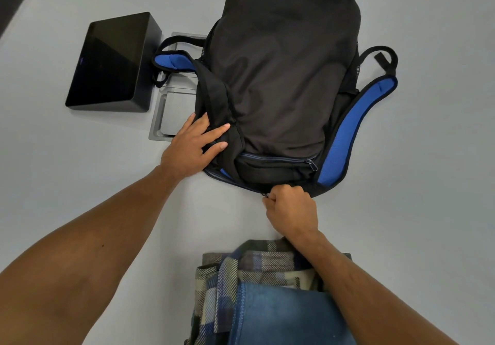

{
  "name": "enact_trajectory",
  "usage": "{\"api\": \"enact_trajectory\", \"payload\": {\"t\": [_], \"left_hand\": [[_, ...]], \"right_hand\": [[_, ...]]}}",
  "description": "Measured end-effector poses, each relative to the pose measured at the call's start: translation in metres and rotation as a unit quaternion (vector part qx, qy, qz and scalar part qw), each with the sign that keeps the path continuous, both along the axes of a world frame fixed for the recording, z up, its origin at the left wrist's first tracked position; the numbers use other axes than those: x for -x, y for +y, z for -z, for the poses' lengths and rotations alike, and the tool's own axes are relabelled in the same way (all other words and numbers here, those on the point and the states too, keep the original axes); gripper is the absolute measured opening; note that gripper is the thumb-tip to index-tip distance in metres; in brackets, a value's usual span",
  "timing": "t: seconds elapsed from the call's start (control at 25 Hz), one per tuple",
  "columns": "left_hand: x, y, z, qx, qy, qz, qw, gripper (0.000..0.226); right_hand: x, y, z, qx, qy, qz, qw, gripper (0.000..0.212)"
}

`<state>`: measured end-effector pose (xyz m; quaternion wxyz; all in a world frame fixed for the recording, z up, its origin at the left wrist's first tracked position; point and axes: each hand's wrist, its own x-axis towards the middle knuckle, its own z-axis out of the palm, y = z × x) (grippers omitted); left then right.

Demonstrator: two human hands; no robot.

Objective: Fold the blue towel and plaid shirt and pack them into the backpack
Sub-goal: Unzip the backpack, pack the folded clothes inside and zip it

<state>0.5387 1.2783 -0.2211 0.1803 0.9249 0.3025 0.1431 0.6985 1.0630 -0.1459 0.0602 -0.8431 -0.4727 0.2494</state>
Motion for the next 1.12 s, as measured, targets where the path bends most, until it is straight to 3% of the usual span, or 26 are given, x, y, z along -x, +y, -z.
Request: {"api": "enact_trajectory", "payload": {"t": [0.48, 0.64, 0.76, 0.84, 0.96, 1.04, 1.12], "left_hand": [[-0.001, -0.002, -0.001, -0.012, -0.009, -0.013, 1.0, 0.048], [-0.002, -0.003, -0.003, -0.018, -0.002, -0.012, 1.0, 0.048], [-0.004, -0.006, -0.006, -0.032, -0.004, -0.006, 0.999, 0.048], [-0.003, -0.019, -0.008, 0.006, -0.053, -0.042, 0.998, 0.05], [-0.011, -0.052, -0.021, 0.082, -0.192, -0.141, 0.968, 0.052], [-0.03, -0.078, -0.037, 0.004, -0.22, -0.138, 0.966, 0.055], [-0.055, -0.1, -0.055, -0.085, -0.209, -0.05, 0.973, 0.061]], "right_hand": [[-0.064, -0.039, 0.011, -0.009, -0.032, -0.008, 0.999, 0.028], [-0.077, -0.049, 0.025, -0.072, 0.068, 0.017, 0.995, 0.025], [-0.079, -0.047, 0.033, -0.068, 0.111, 0.019, 0.991, 0.024], [-0.082, -0.048, 0.035, -0.072, 0.127, 0.014, 0.989, 0.024], [-0.087, -0.05, 0.038, -0.1, 0.128, -0.005, 0.987, 0.025], [-0.087, -0.052, 0.045, -0.127, 0.105, -0.023, 0.986, 0.024], [-0.087, -0.055, 0.049, -0.147, 0.075, -0.034, 0.986, 0.022]]}}
